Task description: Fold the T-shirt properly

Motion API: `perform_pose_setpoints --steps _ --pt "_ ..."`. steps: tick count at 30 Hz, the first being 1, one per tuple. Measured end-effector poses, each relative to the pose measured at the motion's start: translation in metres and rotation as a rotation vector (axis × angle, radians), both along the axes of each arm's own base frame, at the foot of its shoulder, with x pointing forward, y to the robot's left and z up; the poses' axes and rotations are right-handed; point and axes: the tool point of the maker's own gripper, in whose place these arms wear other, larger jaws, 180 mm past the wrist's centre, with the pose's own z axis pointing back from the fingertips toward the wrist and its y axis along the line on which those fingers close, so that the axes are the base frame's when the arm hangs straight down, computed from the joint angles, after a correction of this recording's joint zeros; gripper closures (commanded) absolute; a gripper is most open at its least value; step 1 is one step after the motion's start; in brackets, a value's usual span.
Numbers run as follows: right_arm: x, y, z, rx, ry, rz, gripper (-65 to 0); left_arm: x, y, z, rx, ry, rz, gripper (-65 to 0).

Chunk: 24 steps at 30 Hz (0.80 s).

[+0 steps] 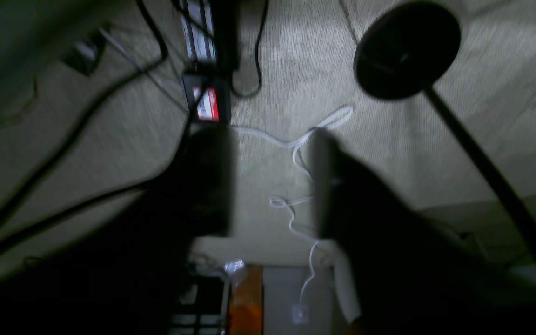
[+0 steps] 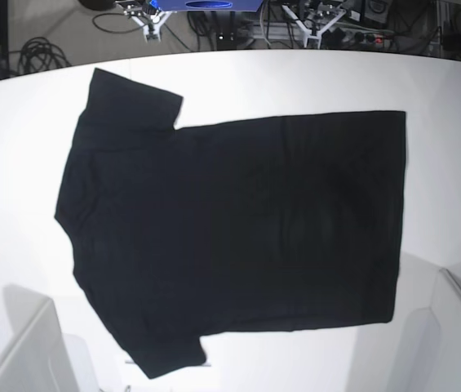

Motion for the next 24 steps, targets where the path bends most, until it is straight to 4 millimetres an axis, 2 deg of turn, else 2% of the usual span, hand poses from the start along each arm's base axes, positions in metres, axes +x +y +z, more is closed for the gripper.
perform_pose_setpoints --steps 2,4,8,9,10,12,17,24 --pt "0.001 -0.001 0.0 -0.001 -0.003 -0.002 0.0 -0.005 0.0 0.0 0.0 0.011 0.001 -1.6" --pt "-0.006 -0.002 0.0 -0.003 0.008 0.001 0.0 -0.009 0.0 0.0 0.001 0.019 0.001 -8.4" --pt "-0.017 -0.004 0.001 -0.006 0.031 0.001 0.0 -0.011 0.0 0.0 0.001 0.031 0.004 -33.4" --pt "-0.017 -0.003 0.001 -0.005 0.031 0.001 0.0 -0.01 0.0 0.0 0.0 0.026 0.001 -37.7" --pt "-0.016 -0.003 0.001 -0.005 0.028 0.001 0.0 -0.01 0.0 0.0 0.0 0.024 -0.006 -37.8" --pt "-0.013 -0.003 0.001 -0.005 0.022 0.001 0.0 -0.01 -0.001 0.0 -0.001 0.025 -0.007 -31.8" --pt "-0.009 -0.003 0.001 -0.005 0.014 0.001 0.0 -0.012 0.0 0.0 0.0 0.028 0.002 -1.2" --pt "-0.012 -0.007 0.001 -0.01 0.02 0.005 0.0 -0.019 0.0 0.0 -0.001 0.035 0.003 0.0"
